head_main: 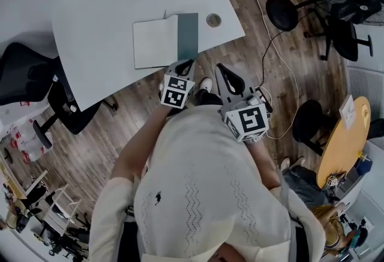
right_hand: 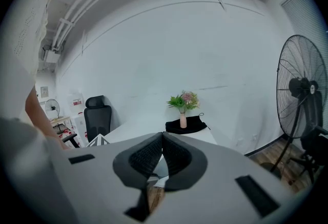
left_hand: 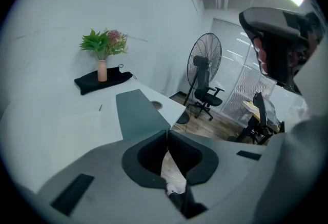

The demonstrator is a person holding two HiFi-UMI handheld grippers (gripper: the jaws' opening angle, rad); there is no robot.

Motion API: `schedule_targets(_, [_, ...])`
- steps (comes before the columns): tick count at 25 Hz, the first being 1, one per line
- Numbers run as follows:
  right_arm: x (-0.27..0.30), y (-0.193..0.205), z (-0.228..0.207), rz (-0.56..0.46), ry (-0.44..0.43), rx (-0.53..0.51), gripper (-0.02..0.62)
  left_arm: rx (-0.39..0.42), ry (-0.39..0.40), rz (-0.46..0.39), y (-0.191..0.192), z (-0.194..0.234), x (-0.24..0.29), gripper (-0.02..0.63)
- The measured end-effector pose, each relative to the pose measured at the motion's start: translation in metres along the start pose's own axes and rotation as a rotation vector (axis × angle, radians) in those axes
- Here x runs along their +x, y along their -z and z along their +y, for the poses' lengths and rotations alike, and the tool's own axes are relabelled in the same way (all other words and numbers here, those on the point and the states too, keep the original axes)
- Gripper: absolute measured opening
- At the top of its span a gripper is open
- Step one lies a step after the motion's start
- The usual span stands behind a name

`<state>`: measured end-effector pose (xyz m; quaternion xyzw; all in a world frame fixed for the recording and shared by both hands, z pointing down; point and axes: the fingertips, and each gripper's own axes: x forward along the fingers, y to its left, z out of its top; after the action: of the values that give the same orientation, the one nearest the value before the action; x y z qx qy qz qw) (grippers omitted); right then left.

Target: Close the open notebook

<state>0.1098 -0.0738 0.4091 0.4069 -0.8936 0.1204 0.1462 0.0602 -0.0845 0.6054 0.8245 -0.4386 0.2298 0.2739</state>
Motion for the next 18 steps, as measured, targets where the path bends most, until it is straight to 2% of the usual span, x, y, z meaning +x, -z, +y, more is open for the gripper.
schedule_targets(8, [0.008, 0.001, 0.015, 0.007, 0.003, 0.001, 0.002, 0.016, 0.022, -0.035, -0.009, 0.005, -0.017, 0.021])
schedule_targets(18, [0.017, -0.002, 0.027, 0.007, 0.007, -0.008, 0.002, -0.021, 0.035, -0.069, -0.014, 0.013, -0.033, 0.021])
